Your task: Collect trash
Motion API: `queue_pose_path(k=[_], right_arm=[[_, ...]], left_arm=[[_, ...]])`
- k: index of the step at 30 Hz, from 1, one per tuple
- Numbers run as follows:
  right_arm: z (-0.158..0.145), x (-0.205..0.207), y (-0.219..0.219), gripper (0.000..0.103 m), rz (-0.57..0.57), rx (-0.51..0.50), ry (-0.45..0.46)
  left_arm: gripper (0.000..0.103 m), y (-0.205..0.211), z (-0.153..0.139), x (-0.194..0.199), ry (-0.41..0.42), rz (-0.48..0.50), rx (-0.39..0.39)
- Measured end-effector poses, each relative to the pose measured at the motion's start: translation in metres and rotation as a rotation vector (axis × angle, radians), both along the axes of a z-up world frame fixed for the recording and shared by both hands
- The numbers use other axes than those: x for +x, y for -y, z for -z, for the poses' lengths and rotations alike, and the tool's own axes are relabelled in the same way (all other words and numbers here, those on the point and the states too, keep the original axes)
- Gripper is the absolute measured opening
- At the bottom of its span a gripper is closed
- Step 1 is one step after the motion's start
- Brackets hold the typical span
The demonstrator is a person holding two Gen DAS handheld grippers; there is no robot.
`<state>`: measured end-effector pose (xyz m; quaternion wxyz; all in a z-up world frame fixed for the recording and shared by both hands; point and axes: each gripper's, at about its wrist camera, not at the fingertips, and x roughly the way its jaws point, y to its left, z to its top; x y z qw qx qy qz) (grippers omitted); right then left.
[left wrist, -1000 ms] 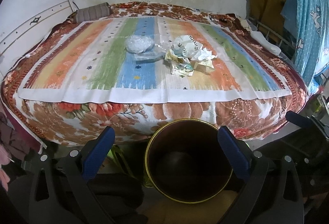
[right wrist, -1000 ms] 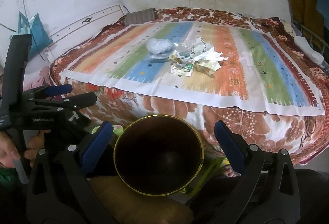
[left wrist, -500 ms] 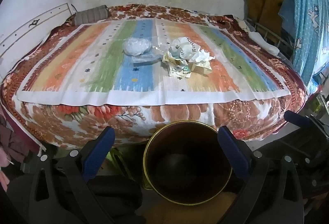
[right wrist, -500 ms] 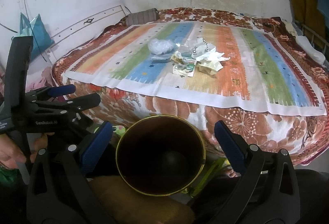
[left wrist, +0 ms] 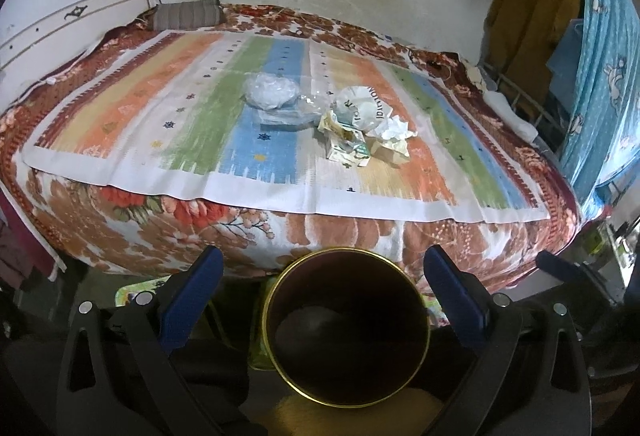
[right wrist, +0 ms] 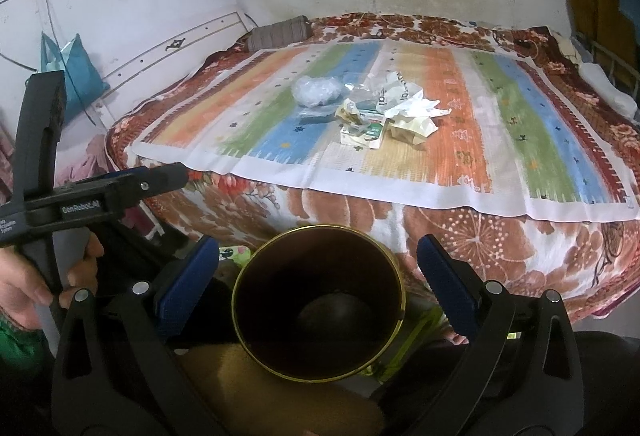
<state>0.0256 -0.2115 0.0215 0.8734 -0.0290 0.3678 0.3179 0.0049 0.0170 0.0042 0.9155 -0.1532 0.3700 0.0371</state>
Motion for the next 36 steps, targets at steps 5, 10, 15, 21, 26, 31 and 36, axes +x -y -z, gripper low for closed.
queue_pose_path(k=[5, 10, 15, 21, 26, 31, 36], right_arm=[[0.000, 0.001, 0.000, 0.094, 0.004, 0.008, -0.009], [-0.002, 0.006, 0.003, 0.094, 0.017, 0.029, -0.017], [-0.003, 0.015, 0.002, 0.094, 0.022, 0.038, -0.030], [-0.005, 0.027, 0.001, 0.094, 0.028, 0.040, -0.038], [-0.007, 0.049, -0.001, 0.094, 0.053, 0.029, -0.052], [-0.011, 0.069, -0.005, 0.094, 0.066, 0.006, -0.041], [-0.013, 0.093, -0.007, 0.094, 0.085, -0.017, -0.049]], left_arm=[[0.097, -0.002, -0.001, 0.001, 0.010, 0.015, -0.034], [0.097, -0.006, -0.005, 0.002, 0.037, 0.013, -0.067], [0.097, -0.014, -0.003, 0.008, 0.023, 0.008, -0.133], [0.097, -0.017, -0.011, 0.019, 0.032, 0.033, -0.131], [0.097, -0.019, -0.008, 0.039, -0.024, 0.063, -0.154], [0.097, -0.025, -0.013, 0.057, -0.026, 0.017, -0.103], [0.097, -0.039, -0.014, 0.085, -0.041, 0.007, -0.101]])
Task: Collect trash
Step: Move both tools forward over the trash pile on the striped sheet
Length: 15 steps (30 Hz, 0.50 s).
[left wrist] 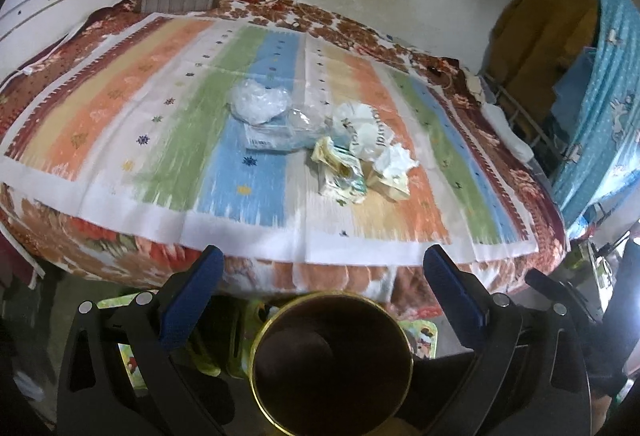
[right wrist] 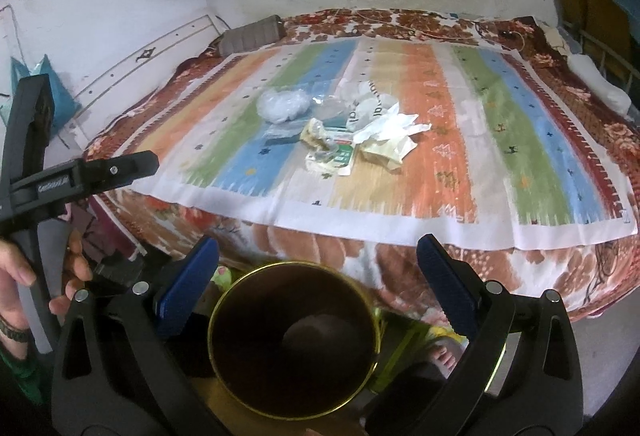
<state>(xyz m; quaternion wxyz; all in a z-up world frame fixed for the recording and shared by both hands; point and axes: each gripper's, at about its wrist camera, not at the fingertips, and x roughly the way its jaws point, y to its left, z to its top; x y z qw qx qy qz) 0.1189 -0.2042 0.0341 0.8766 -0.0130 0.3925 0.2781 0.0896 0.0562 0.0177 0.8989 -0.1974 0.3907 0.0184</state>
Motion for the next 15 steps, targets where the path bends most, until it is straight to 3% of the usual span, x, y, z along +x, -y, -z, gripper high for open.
queue_pose_path(k=[5, 9, 15], right_arm=[[0.004, 0.023, -0.002, 0.094, 0.019, -0.007, -0.034], [0.007, 0.041, -0.001, 0.094, 0.027, 0.022, -0.083], [0.009, 0.067, -0.006, 0.094, 0.042, 0.012, -0.109]], left_arm=[[0.097, -0.017, 0.011, 0.033, -0.085, 0.003, -0.097], [0.097, -0.020, 0.014, 0.049, -0.085, 0.017, -0.159], [0.097, -0.036, 0.017, 0.070, -0.059, -0.039, -0.205]])
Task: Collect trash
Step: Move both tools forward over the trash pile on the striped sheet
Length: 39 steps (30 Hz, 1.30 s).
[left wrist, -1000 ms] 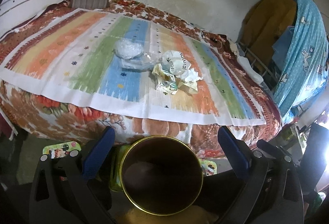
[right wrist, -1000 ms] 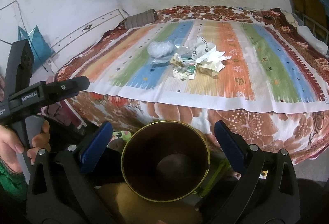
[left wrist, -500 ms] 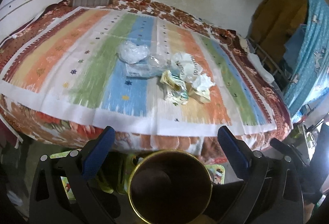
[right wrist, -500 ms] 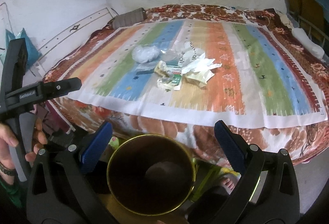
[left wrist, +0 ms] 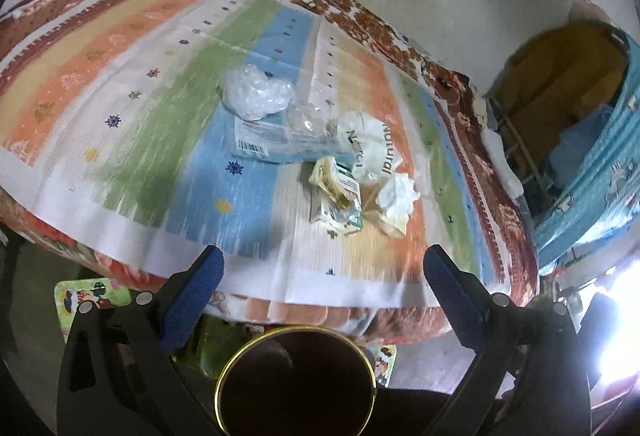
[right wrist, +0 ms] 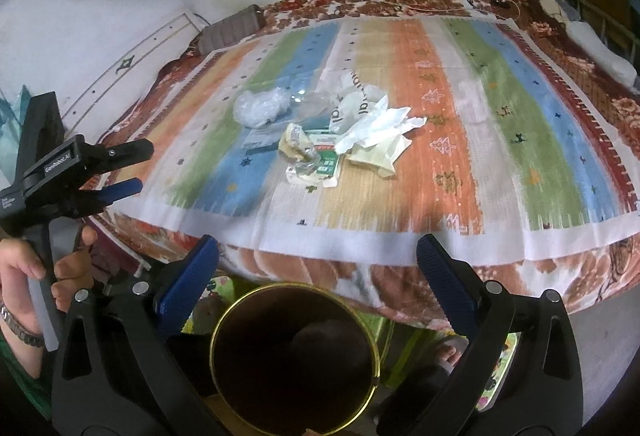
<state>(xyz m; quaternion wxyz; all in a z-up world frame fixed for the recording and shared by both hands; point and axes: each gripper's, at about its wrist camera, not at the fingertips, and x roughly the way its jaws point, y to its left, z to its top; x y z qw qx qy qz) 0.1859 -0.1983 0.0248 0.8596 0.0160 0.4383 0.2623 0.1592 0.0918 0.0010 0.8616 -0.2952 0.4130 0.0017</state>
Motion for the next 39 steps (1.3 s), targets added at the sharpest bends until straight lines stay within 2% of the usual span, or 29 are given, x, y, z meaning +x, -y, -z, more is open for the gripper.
queue_pose_path(k=[3, 8, 15, 19, 23, 30, 34, 39], right_arm=[[0.003, 0.015, -0.002, 0.094, 0.005, -0.003, -0.028], [0.009, 0.040, -0.002, 0.092, 0.035, 0.000, -0.067], [0.018, 0.067, -0.009, 0.091, 0.048, 0.054, -0.126], [0.024, 0.079, -0.012, 0.091, 0.056, 0.060, -0.144], [0.033, 0.096, -0.010, 0.090, 0.076, 0.101, -0.196], [0.047, 0.132, -0.009, 0.083, 0.116, 0.169, -0.275], [0.060, 0.149, -0.014, 0.078, 0.116, 0.178, -0.316], [0.078, 0.167, -0.019, 0.064, 0.123, 0.185, -0.361]], left_arm=[[0.097, -0.005, 0.007, 0.015, -0.044, -0.013, 0.036], [0.096, -0.023, 0.021, 0.040, -0.078, -0.042, -0.011], [0.093, -0.041, 0.044, 0.065, -0.107, -0.075, -0.078], [0.093, -0.052, 0.056, 0.079, -0.117, -0.068, -0.085], [0.087, -0.059, 0.072, 0.094, -0.142, -0.033, -0.139], [0.080, -0.067, 0.091, 0.111, -0.150, -0.021, -0.207], [0.072, -0.074, 0.100, 0.120, -0.161, -0.034, -0.225], [0.062, -0.084, 0.110, 0.129, -0.165, -0.056, -0.258]])
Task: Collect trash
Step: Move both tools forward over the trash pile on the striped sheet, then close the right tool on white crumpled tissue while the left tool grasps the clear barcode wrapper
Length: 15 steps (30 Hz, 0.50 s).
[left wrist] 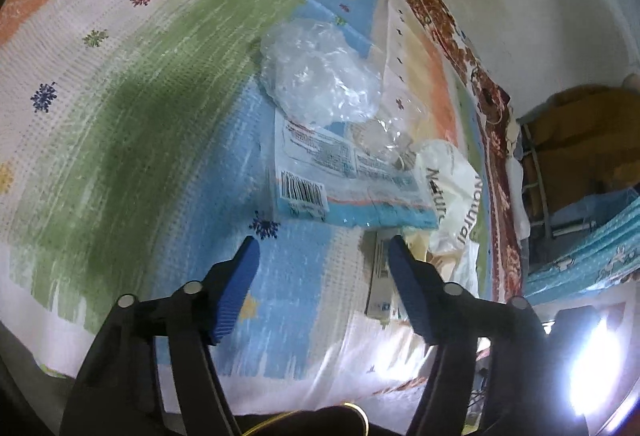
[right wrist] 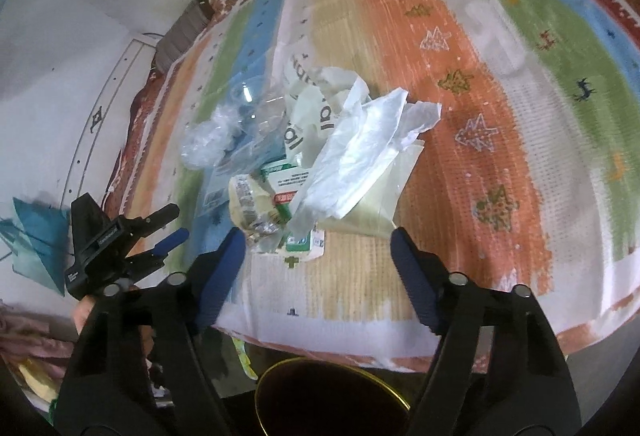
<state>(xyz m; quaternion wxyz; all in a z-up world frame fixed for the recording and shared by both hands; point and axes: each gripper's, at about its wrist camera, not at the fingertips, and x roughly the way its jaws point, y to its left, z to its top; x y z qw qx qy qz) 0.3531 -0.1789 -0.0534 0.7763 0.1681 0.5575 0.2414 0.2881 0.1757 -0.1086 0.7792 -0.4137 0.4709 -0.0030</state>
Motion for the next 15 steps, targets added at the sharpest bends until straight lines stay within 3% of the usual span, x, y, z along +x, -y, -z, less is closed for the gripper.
queue_pose_path(k=[10, 15], right_arm=[[0.018, 0.020, -0.007, 0.046, -0.005, -0.005, -0.039], [0.021, 0.026, -0.009, 0.031, -0.013, -0.019, -0.039]], left_arm=[[0.054, 0.006, 0.013, 0.022, 0.016, 0.036, -0.009], [0.040, 0.011, 0.020, 0.030, 0.005, 0.047, 0.002]])
